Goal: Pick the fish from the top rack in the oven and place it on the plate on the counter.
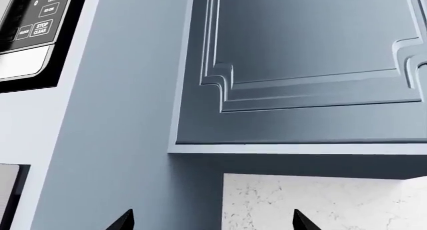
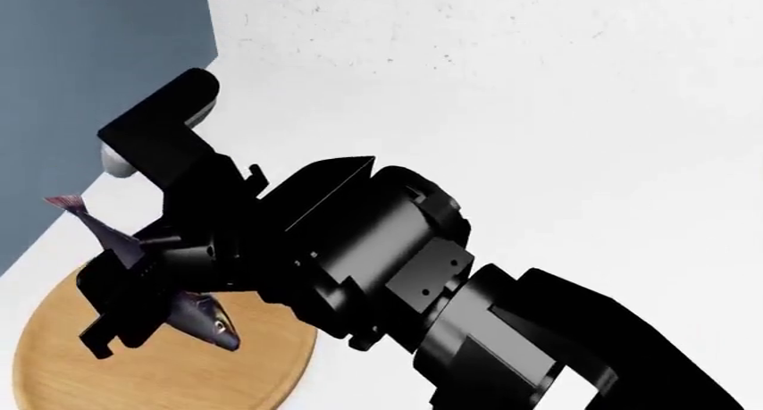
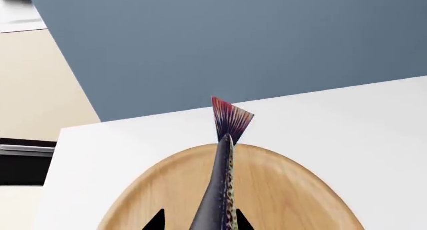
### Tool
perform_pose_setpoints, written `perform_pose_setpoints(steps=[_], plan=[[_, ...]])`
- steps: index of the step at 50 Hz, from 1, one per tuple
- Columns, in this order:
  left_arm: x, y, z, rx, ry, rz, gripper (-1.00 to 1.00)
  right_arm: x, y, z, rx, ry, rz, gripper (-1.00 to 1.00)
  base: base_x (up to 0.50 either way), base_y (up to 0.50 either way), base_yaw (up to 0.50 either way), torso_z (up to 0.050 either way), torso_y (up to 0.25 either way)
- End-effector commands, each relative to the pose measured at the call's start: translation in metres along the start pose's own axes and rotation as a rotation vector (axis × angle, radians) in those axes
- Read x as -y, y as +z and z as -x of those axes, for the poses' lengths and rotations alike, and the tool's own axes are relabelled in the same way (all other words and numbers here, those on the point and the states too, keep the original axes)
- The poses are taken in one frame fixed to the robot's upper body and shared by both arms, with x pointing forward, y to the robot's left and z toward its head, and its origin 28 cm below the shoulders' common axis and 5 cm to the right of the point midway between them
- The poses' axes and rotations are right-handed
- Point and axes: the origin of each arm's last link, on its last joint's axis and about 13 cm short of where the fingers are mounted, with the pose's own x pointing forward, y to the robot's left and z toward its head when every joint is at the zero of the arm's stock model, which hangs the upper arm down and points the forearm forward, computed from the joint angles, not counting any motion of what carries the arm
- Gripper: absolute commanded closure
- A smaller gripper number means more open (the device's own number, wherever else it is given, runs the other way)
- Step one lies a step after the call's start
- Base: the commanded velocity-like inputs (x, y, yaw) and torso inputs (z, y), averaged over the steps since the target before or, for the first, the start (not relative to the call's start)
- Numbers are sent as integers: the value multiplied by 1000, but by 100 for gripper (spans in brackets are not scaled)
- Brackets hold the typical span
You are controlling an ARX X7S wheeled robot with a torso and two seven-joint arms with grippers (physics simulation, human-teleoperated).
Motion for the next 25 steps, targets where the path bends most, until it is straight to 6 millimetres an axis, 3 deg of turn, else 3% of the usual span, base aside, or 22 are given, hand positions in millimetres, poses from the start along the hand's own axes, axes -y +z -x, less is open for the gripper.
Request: perform_pose_setpoints(steps=[1,25], plan=[[0,0,0,-1,-2,2,-100,-1,-5,-4,-16,11,10,100,0,0,0,0,0],[0,-2,0,-4,2,5,-100,-5,-13,-8,-42,26,18,100,0,0,0,0,0]])
